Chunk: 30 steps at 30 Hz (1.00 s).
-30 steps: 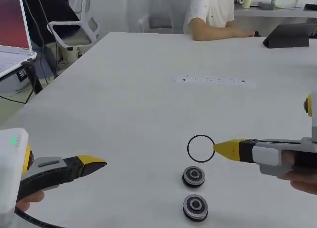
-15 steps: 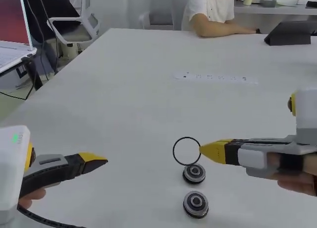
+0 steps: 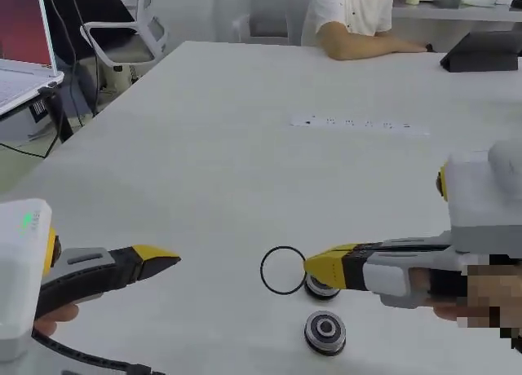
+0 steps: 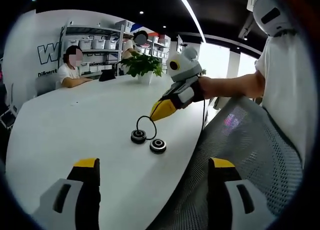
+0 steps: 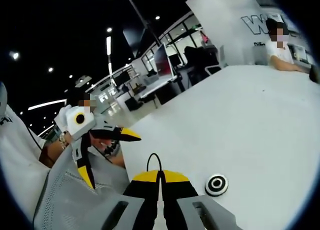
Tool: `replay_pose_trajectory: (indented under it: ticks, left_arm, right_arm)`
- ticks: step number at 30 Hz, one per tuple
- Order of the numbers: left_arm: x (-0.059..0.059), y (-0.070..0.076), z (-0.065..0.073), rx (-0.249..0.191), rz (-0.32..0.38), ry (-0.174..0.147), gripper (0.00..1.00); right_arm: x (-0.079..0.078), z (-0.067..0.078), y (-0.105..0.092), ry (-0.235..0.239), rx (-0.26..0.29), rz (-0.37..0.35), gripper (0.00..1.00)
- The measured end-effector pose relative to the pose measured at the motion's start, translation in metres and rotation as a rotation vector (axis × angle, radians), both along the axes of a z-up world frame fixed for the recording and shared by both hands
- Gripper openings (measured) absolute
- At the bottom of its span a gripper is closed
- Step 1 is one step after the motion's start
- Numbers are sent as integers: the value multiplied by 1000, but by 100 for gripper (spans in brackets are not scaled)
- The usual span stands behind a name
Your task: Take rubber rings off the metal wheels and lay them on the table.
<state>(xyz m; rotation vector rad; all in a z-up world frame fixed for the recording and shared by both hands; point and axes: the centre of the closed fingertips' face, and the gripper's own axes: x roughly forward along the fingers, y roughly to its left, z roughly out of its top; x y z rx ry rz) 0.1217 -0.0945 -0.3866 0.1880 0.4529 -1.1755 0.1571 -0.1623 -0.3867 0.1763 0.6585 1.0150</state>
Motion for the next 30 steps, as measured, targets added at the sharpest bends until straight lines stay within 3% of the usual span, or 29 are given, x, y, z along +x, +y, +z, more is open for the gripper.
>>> replay_pose_trajectory:
  ticks: [7, 15, 21, 26, 30]
  left_arm:
    - [1, 1, 1, -6, 7, -3, 87]
    - [1, 1, 1, -9, 12, -5, 87]
    - [1, 0, 2, -7, 14, -6, 86]
    - [1, 0, 2, -7, 17, -6, 86]
    - [1, 1, 2, -7, 21, -8, 86]
  right_arm:
    - [-4, -17, 13, -14, -55, 14, 0]
    - [0, -36, 16, -28, -56, -13, 0]
    - [0, -55, 15, -72, -151, 6, 0]
    - [-2, -64, 18, -82, -182, 23, 0]
    - [-4, -75, 13, -79, -242, 45, 0]
